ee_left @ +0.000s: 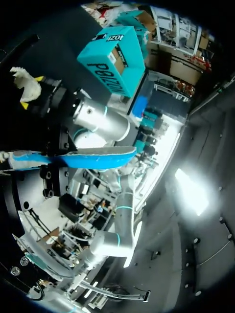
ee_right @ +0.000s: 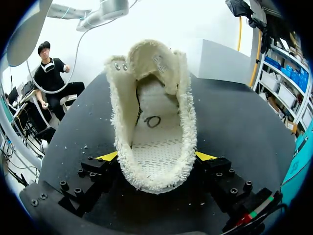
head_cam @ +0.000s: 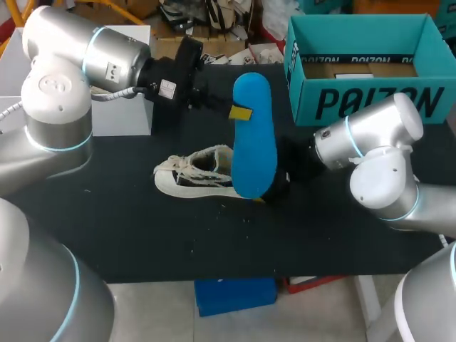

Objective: Take the shoe out of the shoebox, open the shoe tongue, remove and reinsert the insole, then place the shoe into the shoebox

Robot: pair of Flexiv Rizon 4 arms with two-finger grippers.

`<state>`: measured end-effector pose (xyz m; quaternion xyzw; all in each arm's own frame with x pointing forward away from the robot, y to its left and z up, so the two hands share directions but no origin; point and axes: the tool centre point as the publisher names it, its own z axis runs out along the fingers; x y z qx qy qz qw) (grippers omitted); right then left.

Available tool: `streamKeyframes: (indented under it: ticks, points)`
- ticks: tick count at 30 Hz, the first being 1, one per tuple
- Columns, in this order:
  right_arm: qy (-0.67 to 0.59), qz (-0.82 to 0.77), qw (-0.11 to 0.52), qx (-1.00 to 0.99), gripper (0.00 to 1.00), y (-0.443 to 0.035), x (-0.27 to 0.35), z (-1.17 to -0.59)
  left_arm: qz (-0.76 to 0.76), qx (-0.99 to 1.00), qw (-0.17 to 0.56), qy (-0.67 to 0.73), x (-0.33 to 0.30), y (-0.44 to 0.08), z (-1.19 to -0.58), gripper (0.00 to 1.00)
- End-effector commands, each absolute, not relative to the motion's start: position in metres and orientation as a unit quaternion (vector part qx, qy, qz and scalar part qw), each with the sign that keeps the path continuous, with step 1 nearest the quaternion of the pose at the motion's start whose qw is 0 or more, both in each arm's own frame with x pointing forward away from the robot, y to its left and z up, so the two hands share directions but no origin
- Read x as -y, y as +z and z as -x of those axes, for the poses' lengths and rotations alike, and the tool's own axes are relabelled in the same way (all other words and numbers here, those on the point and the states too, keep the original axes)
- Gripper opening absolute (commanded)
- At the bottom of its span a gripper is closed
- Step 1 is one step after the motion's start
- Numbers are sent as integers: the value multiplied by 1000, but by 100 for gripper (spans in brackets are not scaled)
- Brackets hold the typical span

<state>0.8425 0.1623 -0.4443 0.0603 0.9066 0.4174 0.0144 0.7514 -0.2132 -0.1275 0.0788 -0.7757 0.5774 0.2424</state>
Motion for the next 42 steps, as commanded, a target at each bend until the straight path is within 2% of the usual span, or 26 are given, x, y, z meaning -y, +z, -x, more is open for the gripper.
streamKeyframes:
  ticks: [1,10,21,39,40,41,42]
  points:
    - [416,-61,15,-907,0,-445,-164,-843,-98,776,248,571,211,-117,-744,0]
    - [416,-61,15,-907,0,-445,-164,-843,-106,771,251,575,207,-87,-736,0]
    - [416,-61,15,-907,0,-445,-164,-843,-91,776,217,585,201,-47,-729,0]
    - [403,-52,7,-914,0,-442,-163,-843,-93,770,206,597,199,-41,-729,0]
    - [393,-51,3,-918,32,-440,-163,-844,-93,770,206,597,199,-41,-729,0]
    - [384,-50,2,-922,100,-439,-161,-844,-93,770,206,597,199,-41,-729,0]
    - [377,-48,0,-925,100,-436,-159,-844,-93,770,206,597,199,-41,-729,0]
